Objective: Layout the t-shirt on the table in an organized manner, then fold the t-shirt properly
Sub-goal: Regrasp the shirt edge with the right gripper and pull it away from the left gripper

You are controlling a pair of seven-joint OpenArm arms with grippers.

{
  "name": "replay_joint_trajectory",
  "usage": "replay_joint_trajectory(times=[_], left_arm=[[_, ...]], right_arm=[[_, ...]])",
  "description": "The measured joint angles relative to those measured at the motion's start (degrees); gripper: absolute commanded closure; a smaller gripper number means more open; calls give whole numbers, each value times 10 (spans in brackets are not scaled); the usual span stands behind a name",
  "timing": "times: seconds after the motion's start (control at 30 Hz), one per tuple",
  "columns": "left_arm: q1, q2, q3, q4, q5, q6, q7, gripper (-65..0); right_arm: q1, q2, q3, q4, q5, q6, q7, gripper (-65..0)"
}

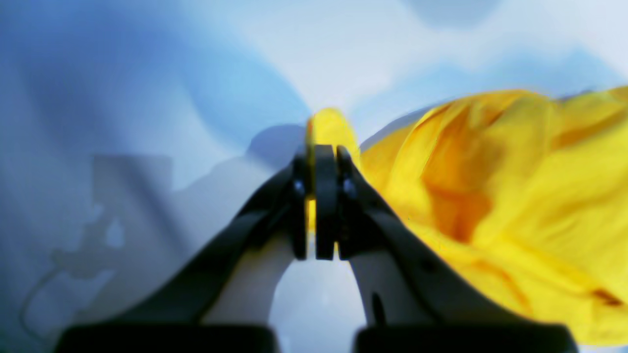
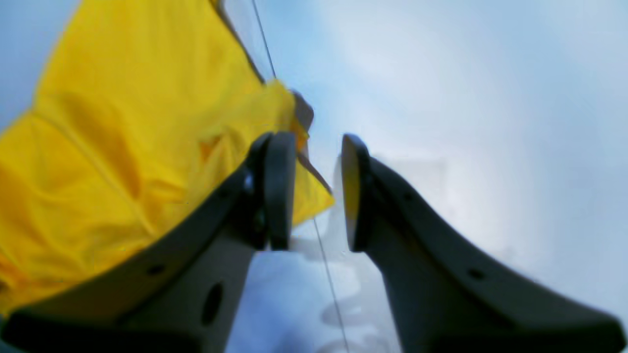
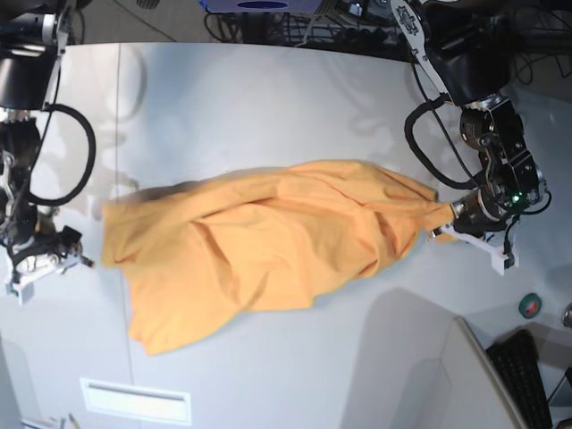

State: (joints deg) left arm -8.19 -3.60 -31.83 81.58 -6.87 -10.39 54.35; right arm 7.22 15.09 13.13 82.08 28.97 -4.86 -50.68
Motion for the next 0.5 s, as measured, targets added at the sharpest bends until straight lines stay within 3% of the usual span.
replay_joint_trajectory(times=[0.1, 0.2, 0.43, 0.5], left_arm=[[17, -15, 0, -1, -5, -2, -3, 0], [37, -20, 1, 2, 1, 0, -51, 0], [52, -17, 2, 3, 1, -1, -58, 0], [54, -18, 2, 3, -1, -1, -60, 0]], right_arm=[[-40, 28, -27, 2, 3, 9, 61, -248], [-77, 58, -84, -37, -5, 35, 118, -275], [-79, 73, -219, -98, 2, 52, 208, -278], [-81, 76, -246, -102, -31, 52, 229, -279]])
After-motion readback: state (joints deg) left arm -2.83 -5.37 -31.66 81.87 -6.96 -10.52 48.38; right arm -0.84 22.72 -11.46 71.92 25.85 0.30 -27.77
